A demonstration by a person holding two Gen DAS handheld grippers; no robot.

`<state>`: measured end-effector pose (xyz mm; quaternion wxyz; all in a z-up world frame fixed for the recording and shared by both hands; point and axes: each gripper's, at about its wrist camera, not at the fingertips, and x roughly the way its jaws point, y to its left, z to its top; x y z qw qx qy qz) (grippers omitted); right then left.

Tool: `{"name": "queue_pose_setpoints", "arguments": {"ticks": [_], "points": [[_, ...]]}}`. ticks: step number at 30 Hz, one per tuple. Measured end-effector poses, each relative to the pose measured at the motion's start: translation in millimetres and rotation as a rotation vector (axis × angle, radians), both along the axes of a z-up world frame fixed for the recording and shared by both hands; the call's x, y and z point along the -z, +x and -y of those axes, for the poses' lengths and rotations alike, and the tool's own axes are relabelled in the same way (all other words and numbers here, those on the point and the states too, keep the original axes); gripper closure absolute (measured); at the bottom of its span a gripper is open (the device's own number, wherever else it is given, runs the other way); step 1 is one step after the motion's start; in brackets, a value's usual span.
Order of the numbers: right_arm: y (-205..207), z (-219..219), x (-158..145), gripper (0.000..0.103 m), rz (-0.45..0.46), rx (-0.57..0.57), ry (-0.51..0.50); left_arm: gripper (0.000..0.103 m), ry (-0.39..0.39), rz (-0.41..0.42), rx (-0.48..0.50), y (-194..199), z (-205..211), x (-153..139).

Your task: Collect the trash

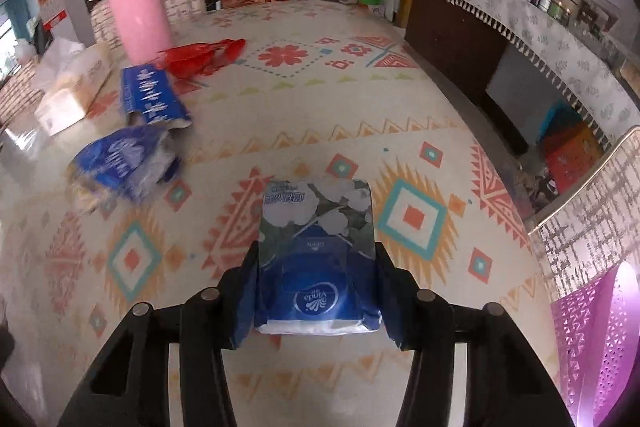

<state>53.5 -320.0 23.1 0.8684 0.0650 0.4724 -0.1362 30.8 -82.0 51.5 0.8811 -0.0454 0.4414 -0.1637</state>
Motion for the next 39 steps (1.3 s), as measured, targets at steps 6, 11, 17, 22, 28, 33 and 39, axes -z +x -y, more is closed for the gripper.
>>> {"name": "queue_pose_setpoints", "arguments": {"ticks": [6, 11, 17, 22, 28, 33, 39], "points": [[-55.2, -26.8, -17.0, 0.047, 0.050, -0.065, 0.075, 0.066, 0.021, 0.013, -0.014, -2.6, 2.3, 0.0], [-108.9, -59.1, -25.1, 0.047, 0.105, -0.127, 0.152, 0.066, 0.045, 0.043, -0.032, -6.7, 3.3, -2.3], [-153.0, -95.5, -32.6, 0.047, 0.203, -0.157, 0.123, 0.066, 0.078, 0.085, -0.041, -12.3, 7.3, -5.4], [-156.8, -105.3, -32.9, 0.047, 0.214, -0.168, 0.133, 0.066, 0.114, 0.127, -0.044, -16.7, 12.2, -8.5], [-160.6, -110.4, -29.7, 0.047, 0.212, -0.172, 0.130, 0.066, 0.109, 0.156, -0.050, -19.6, 10.6, -13.7], [-166.1, -116.6, -26.6, 0.047, 0.219, -0.171, 0.092, 0.066, 0.119, 0.151, -0.049, -20.0, 12.0, -12.8], [-172.8, -115.3, -24.8, 0.046, 0.217, -0.166, 0.094, 0.066, 0.129, 0.163, -0.038, -23.7, 16.0, -13.1]]}}
